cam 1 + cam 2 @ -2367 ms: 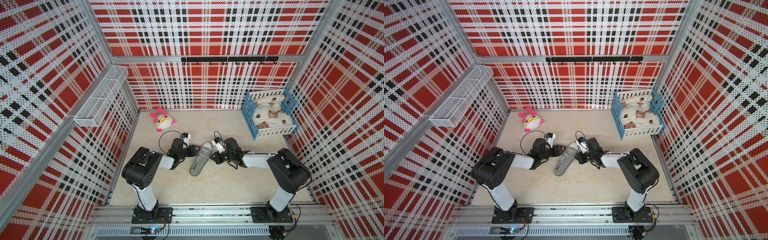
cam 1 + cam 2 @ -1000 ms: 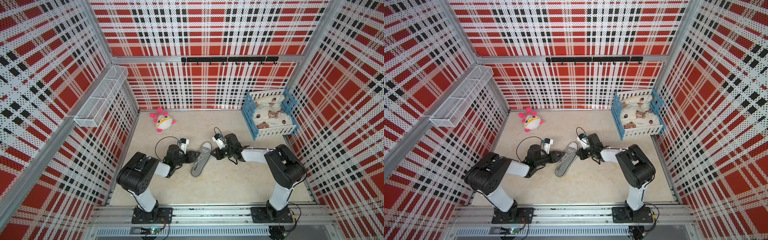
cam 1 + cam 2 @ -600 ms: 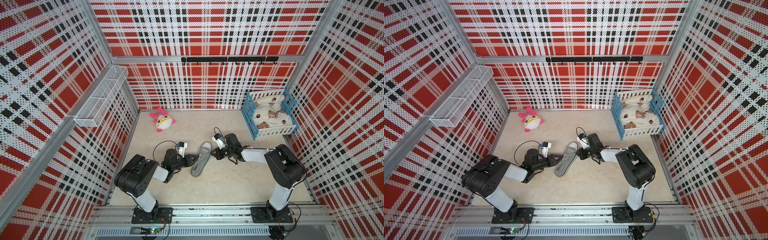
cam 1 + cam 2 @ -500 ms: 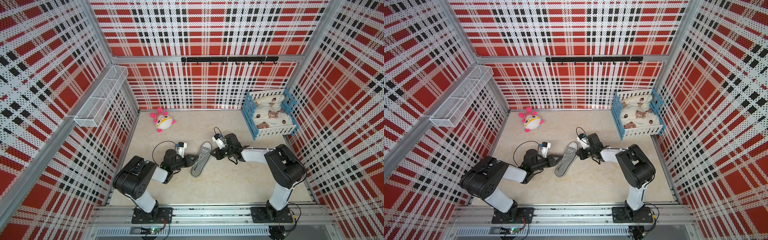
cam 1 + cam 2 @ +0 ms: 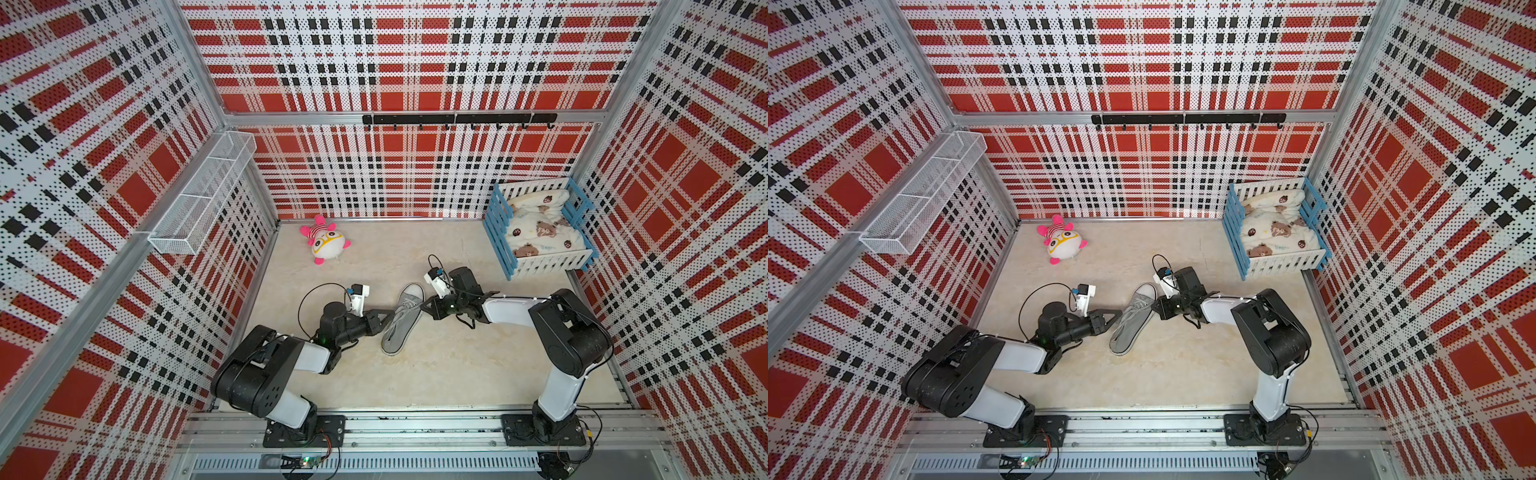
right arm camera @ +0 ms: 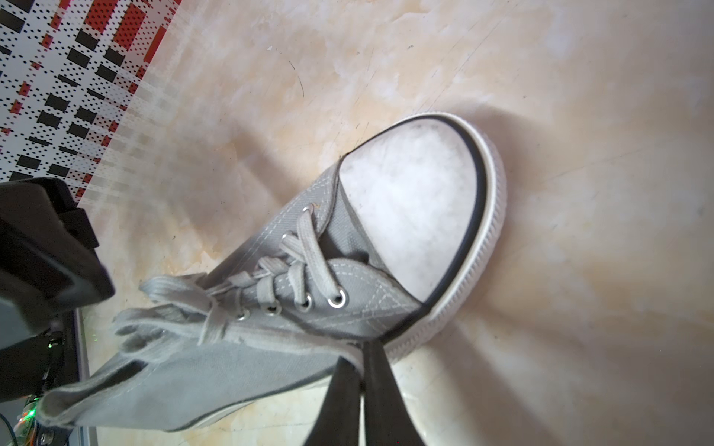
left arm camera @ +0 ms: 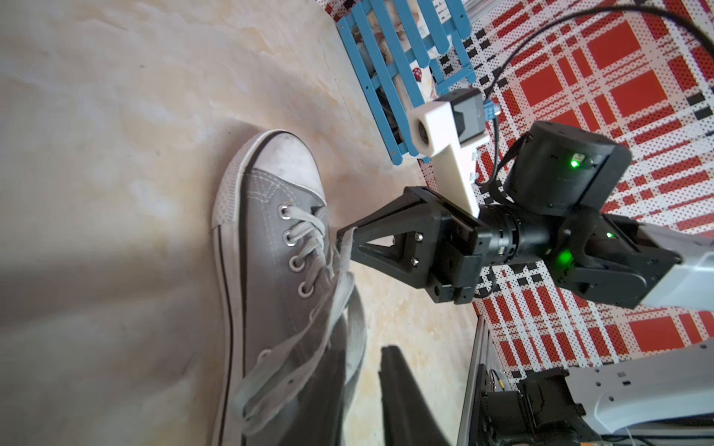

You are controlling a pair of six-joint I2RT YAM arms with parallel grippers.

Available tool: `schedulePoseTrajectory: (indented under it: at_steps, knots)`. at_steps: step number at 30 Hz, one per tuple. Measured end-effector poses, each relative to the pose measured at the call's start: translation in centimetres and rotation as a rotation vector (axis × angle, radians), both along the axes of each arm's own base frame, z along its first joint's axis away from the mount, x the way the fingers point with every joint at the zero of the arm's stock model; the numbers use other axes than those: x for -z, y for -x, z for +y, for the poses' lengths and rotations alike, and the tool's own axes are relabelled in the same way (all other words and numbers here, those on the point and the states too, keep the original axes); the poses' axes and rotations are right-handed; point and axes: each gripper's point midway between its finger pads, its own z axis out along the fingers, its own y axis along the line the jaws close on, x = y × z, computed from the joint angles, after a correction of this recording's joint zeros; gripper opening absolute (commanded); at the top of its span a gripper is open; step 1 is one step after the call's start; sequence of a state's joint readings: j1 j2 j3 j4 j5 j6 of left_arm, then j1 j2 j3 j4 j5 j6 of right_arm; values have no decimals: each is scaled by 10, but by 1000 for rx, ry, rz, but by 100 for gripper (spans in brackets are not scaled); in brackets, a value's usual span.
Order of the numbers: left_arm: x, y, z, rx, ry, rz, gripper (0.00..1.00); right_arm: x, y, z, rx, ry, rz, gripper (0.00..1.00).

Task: Tie the shoes
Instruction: Cross the shoelace with the shoelace.

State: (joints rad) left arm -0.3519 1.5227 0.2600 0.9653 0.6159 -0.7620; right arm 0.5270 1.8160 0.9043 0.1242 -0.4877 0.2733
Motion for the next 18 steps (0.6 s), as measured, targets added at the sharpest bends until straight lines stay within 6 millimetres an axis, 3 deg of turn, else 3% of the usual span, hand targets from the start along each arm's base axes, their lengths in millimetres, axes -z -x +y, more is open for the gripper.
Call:
schedulePoseTrajectory:
  at_steps: [4, 15, 18]
  knots:
    - [7, -6, 9, -52, -21, 11, 45, 0, 0, 0, -2, -1, 1, 10]
    - [29, -6, 19, -93, -58, 63, 52, 0, 1, 1, -4, -3, 2, 10]
    - [33, -3, 18, -80, -59, 73, 59, 0, 1, 1, -5, -4, 2, 10]
